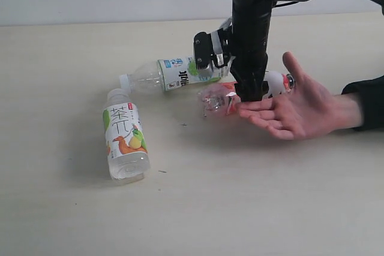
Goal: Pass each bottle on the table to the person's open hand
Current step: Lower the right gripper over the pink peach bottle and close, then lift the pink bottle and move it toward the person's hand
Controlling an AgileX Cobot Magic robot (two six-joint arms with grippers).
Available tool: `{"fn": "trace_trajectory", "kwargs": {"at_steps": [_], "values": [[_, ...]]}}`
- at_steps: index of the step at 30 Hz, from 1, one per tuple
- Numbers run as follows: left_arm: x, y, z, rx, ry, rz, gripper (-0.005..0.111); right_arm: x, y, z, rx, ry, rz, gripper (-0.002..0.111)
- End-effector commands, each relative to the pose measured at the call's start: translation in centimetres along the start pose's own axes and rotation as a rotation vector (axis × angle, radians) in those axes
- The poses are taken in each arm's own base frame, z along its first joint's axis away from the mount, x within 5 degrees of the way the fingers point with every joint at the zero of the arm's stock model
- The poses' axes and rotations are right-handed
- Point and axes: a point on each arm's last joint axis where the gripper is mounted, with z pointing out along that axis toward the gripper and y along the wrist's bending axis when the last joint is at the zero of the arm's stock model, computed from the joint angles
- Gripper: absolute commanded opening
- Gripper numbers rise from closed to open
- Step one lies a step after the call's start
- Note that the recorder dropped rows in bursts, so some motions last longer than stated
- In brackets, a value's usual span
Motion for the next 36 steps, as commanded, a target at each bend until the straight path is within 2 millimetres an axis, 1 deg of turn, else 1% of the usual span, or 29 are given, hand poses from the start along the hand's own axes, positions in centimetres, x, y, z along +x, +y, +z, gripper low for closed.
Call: {"fn": "trace_trajectory", "kwargs": {"at_steps": [1, 5, 7, 9, 12, 14, 18, 19, 23, 32, 36], "values": [[0.1, 0.0, 0.0, 0.003, -0.002, 0.001, 0.000, -0.1, 0.1, 1.2, -0.026, 0.015, -0.007, 0.074], [0.1, 0.0, 0.0, 0.003, -0.002, 0.001, 0.000, 0.0, 0.2, 1.3, -0.035, 0.024, -0.005, 0.070], [0.1, 0.0, 0.0, 0.003, -0.002, 0.001, 0.000, 0.0, 0.2, 1.3, -0.044, 0.029, -0.004, 0.065], [0.1, 0.0, 0.0, 0.003, -0.002, 0.001, 0.000, 0.1, 0.3, 1.3, -0.047, 0.031, -0.004, 0.051], [0.1, 0.0, 0.0, 0.003, -0.002, 0.001, 0.000, 0.1, 0.3, 1.3, -0.052, 0.031, 0.024, 0.025], [0.1, 0.0, 0.0, 0.003, -0.002, 0.001, 0.000, 0.1, 0.4, 1.3, -0.058, 0.034, 0.020, 0.015], [0.1, 0.0, 0.0, 0.003, -0.002, 0.001, 0.000, 0.2, 0.4, 1.3, -0.059, 0.047, 0.011, 0.002], [0.1, 0.0, 0.0, 0.003, -0.002, 0.001, 0.000, 0.3, 0.3, 1.2, -0.049, 0.060, 0.004, 0.000], [0.1, 0.0, 0.0, 0.003, -0.002, 0.001, 0.000, 0.8, 0.1, 0.4, -0.008, 0.094, -0.017, 0.000], [0.1, 0.0, 0.0, 0.003, -0.002, 0.001, 0.000, 1.6, -0.1, -3.0, 0.081, 0.104, -0.022, 0.000], [0.1, 0.0, 0.0, 0.003, -0.002, 0.001, 0.000, 2.3, -0.2, -5.1, 0.152, 0.134, -0.017, 0.000]]}}
